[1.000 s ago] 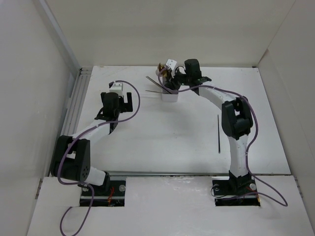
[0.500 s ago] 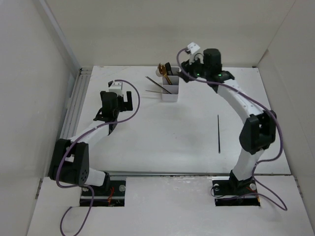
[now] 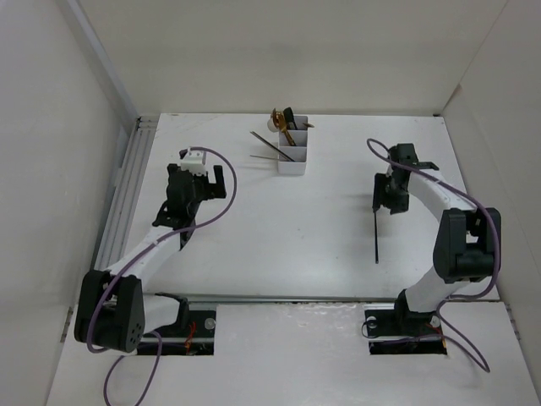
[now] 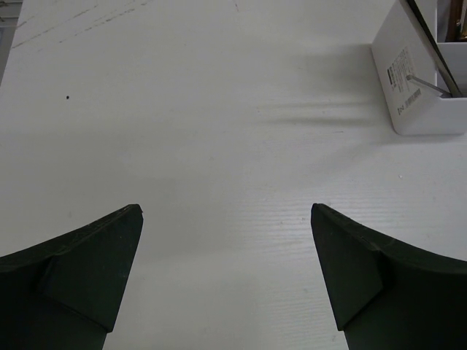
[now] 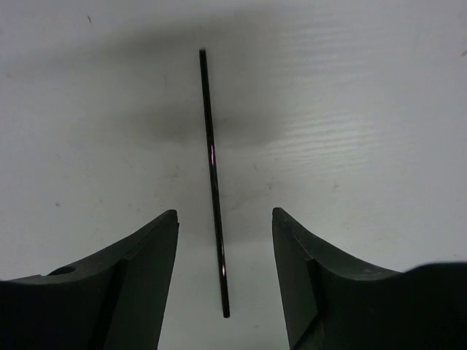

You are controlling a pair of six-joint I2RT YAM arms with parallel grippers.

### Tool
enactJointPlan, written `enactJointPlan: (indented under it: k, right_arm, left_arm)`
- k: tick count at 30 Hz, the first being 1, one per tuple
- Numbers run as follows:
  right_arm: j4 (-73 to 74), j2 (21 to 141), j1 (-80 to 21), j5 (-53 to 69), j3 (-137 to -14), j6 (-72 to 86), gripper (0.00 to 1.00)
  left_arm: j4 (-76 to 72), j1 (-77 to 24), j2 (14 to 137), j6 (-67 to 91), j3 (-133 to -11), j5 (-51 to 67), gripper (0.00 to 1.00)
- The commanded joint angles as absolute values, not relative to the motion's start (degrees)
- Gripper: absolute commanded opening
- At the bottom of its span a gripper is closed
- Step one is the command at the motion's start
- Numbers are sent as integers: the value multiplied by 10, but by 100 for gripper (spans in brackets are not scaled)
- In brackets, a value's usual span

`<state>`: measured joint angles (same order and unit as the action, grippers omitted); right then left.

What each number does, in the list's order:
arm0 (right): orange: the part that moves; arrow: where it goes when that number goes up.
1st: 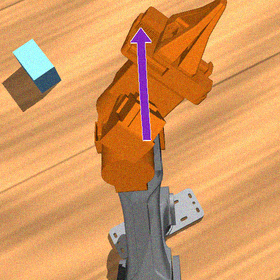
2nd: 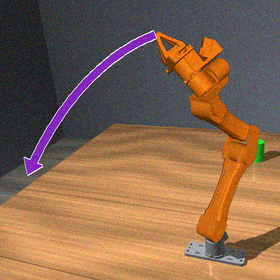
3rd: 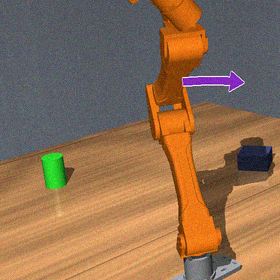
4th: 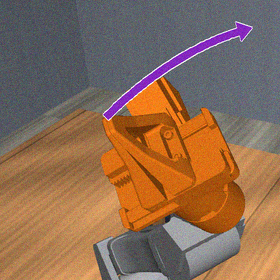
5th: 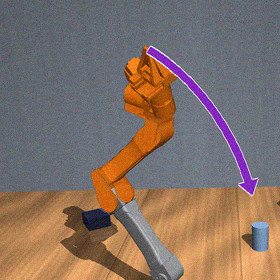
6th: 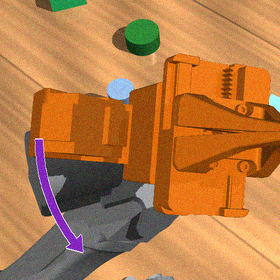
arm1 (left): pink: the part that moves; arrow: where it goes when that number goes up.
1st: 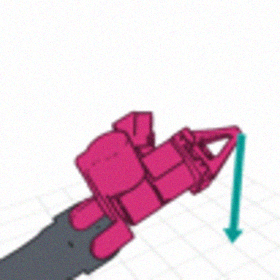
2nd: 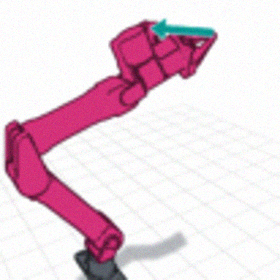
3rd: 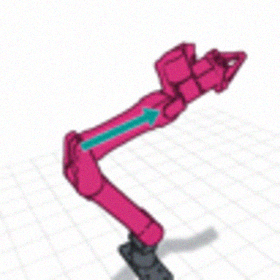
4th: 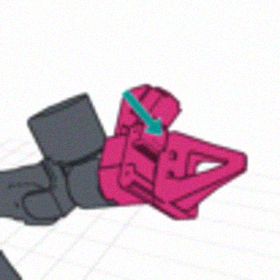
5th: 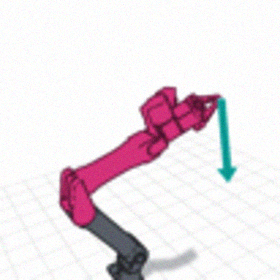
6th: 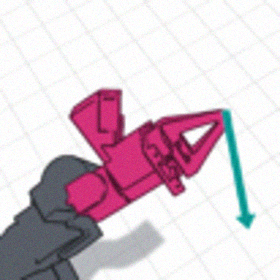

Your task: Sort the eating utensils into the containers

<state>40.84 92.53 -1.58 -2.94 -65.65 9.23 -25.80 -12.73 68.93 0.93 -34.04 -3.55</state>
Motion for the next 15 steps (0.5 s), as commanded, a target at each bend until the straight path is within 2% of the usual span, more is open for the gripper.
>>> enactJointPlan:
  k: [1, 6, 11, 15]
  right_arm:
    - [395, 936, -18, -12, -642, 113, 58]
    - [364, 973, -18, -7, -628, 112, 52]
    - [364, 1005, -18, -20, -621, 112, 33]
    - [364, 1022, -18, -25, -621, 107, 23]
  left_arm:
    - [-291, -125, 651, 17, -320, -16, 100]
    - [-298, -125, 638, 22, -313, -10, 100]
    - [-298, -125, 632, 22, -313, -15, 100]
    - [-298, -125, 632, 22, -313, -15, 100]
